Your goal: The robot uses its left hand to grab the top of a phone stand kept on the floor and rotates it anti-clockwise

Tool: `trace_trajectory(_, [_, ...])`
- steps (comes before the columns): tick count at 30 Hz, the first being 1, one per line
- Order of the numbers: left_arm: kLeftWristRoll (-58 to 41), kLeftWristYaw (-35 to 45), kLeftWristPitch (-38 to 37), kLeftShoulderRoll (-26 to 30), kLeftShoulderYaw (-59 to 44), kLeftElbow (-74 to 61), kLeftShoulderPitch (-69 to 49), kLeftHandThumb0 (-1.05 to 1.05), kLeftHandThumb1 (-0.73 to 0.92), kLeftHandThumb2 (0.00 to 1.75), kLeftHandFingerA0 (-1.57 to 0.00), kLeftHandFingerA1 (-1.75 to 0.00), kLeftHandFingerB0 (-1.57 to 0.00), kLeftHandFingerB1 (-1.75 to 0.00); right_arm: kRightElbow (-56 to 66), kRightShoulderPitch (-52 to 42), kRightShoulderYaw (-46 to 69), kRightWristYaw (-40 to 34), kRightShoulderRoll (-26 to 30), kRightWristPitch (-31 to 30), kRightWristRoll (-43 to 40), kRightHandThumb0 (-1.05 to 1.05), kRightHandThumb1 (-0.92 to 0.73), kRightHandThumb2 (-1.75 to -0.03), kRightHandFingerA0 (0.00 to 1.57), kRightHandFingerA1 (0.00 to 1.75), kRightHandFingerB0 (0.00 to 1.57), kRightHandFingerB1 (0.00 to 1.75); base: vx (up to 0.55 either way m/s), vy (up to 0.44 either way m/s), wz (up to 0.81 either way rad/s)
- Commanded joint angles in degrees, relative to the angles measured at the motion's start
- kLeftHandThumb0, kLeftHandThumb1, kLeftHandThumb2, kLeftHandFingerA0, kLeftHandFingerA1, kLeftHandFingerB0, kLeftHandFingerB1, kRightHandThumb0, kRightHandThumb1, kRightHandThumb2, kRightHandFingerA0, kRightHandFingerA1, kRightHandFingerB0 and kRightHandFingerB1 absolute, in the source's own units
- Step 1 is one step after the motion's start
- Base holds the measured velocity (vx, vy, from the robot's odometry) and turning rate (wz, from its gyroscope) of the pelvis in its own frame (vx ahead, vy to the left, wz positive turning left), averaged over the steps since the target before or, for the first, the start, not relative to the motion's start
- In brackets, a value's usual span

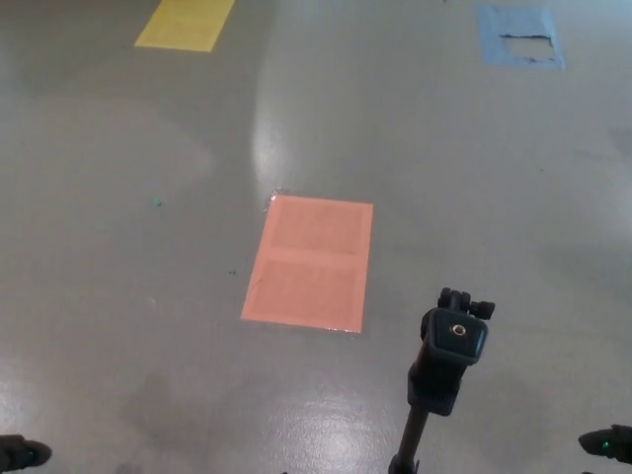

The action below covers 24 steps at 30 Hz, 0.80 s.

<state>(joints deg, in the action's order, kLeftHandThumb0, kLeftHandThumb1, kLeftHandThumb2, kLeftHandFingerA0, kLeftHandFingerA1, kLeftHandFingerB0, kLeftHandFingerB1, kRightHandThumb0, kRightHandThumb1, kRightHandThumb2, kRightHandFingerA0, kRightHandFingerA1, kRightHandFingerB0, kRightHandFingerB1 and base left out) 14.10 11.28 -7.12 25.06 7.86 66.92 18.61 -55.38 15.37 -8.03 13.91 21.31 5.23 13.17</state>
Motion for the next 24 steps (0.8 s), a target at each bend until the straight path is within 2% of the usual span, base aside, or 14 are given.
trace_trajectory(1, [-0.8, 1.3, -6.7, 0.5, -0.7, 0.3, -1.5, -0.44, 0.52, 0.70, -0.29, -0.43, -0.14, -0.35, -1.4, -0.2, 0.0, 1.8, 1.0, 3.2, -0.3, -0.61, -0.66, -0.90, 0.32, 0.49, 0.10, 0.39, 0.00, 0.000, 0.00])
trace_trajectory(3, [-0.7, -0.1, -9.8, 0.4, -0.6, -2.1, -2.8, -0.53, 0.49, 0.72, -0.23, -0.41, -0.10, -0.35, -1.5, -0.4, 0.0, 1.3, 0.9, 3.5, -0.2, -0.62, -0.66, -0.89, 0.28, 0.48, 0.08, 0.38, 0.00, 0.000, 0.00])
trace_trajectory(5, [-1.6, -1.7, -14.5, -0.4, -1.4, -8.1, -5.8, -0.25, 0.41, 0.93, -0.06, -0.49, -0.06, -0.49, -1.8, -0.9, 0.2, 0.5, 0.9, 4.3, -0.2, -0.61, -0.66, -0.88, 0.28, 0.48, 0.07, 0.37, 0.00, 0.000, 0.00])
trace_trajectory(6, [-1.9, -1.8, -15.9, -0.5, -1.5, -10.8, -6.8, -0.46, 0.47, 0.66, -0.17, -0.37, -0.10, -0.33, -1.8, -1.0, 0.3, 0.5, 0.9, 4.5, -0.2, -0.61, -0.66, -0.88, 0.27, 0.48, 0.08, 0.36, 0.00, 0.000, 0.00])
trace_trajectory(8, [-1.9, -2.0, -21.1, -0.2, -1.3, -18.9, -9.7, -0.28, 0.41, 0.92, -0.01, -0.48, 0.00, -0.48, -2.3, -0.8, 0.8, 0.2, 0.8, 5.3, -0.8, -0.60, -0.66, -0.87, 0.33, 0.49, 0.06, 0.34, 0.00, 0.000, 0.00])
trace_trajectory(9, [-1.7, -2.0, -24.0, 0.2, -1.1, -24.9, -11.6, -0.32, 0.35, 0.90, 0.00, -0.48, 0.00, -0.49, -2.4, -0.9, 1.3, -0.3, 0.8, 5.9, -1.1, -0.52, -0.78, -0.64, 0.52, 0.42, 0.12, 0.24, 0.00, 0.000, 0.00])
trace_trajectory(11, [-1.5, -1.4, -26.4, 0.6, -0.7, -35.6, -14.4, -0.62, 0.44, 0.73, -0.11, -0.40, -0.05, -0.24, -2.5, -1.2, 2.1, -1.6, 0.7, 7.0, -1.6, -0.59, -0.64, -0.86, 0.49, 0.54, 0.08, 0.35, 0.00, 0.000, 0.00])
trace_trajectory(13, [-1.6, -0.4, -26.7, 0.7, -0.2, -45.5, -15.9, -0.65, 0.43, 0.75, -0.12, -0.41, -0.04, -0.23, -2.5, -1.4, 3.1, -2.7, 0.4, 7.6, -2.4, -0.56, -0.65, -0.85, 0.46, 0.52, 0.06, 0.32, 0.00, 0.000, 0.00])
trace_trajectory(14, [-1.7, 0.0, -26.8, 0.8, -0.1, -49.1, -16.4, -0.66, 0.43, 0.76, -0.12, -0.42, -0.03, -0.22, -2.4, -1.5, 3.3, -3.2, 0.3, 7.7, -2.5, -0.49, -0.76, -0.65, 0.52, 0.42, 0.11, 0.21, 0.00, 0.000, 0.00])
trace_trajectory(16, [-3.1, 1.8, -25.8, 0.9, 0.3, -56.5, -17.3, -0.64, 0.52, 0.56, -0.14, -0.28, -0.01, -0.27, -2.5, -1.7, 3.5, -4.3, 0.0, 8.2, -2.5, -0.56, -0.65, -0.86, 0.49, 0.54, 0.06, 0.29, 0.00, 0.000, 0.00])
trace_trajectory(19, [-5.2, 5.3, -21.4, 1.5, 1.0, -70.0, -17.7, -0.65, 0.52, 0.56, -0.12, -0.26, -0.01, -0.25, -2.7, -1.8, 3.7, -5.4, -0.1, 8.8, -2.4, -0.56, -0.66, -0.87, 0.50, 0.54, 0.05, 0.27, 0.00, 0.000, 0.00])
trace_trajectory(20, [-5.4, 6.1, -19.9, 1.8, 1.2, -73.9, -17.4, -0.68, 0.42, 0.77, -0.09, -0.31, -0.03, -0.21, -2.9, -1.7, 3.6, -5.5, -0.1, 8.8, -2.2, -0.56, -0.65, -0.86, 0.53, 0.55, 0.06, 0.28, 0.00, 0.000, 0.00])
trace_trajectory(23, [-5.9, 8.4, -16.2, 2.6, 1.9, -82.6, -16.0, -0.68, 0.42, 0.79, -0.10, -0.31, -0.01, -0.21, -3.0, -1.6, 3.7, -4.9, -0.2, 8.5, -2.5, -0.55, -0.65, -0.86, 0.53, 0.55, 0.05, 0.27, 0.00, 0.000, 0.00])
trace_trajectory(24, [-5.9, 9.1, -15.2, 2.8, 2.2, -84.5, -15.3, -0.68, 0.50, 0.56, -0.12, -0.27, 0.00, -0.25, -3.0, -1.6, 3.7, -4.8, -0.2, 8.4, -2.5, -0.55, -0.65, -0.86, 0.53, 0.55, 0.05, 0.27, 0.00, 0.000, 0.00])
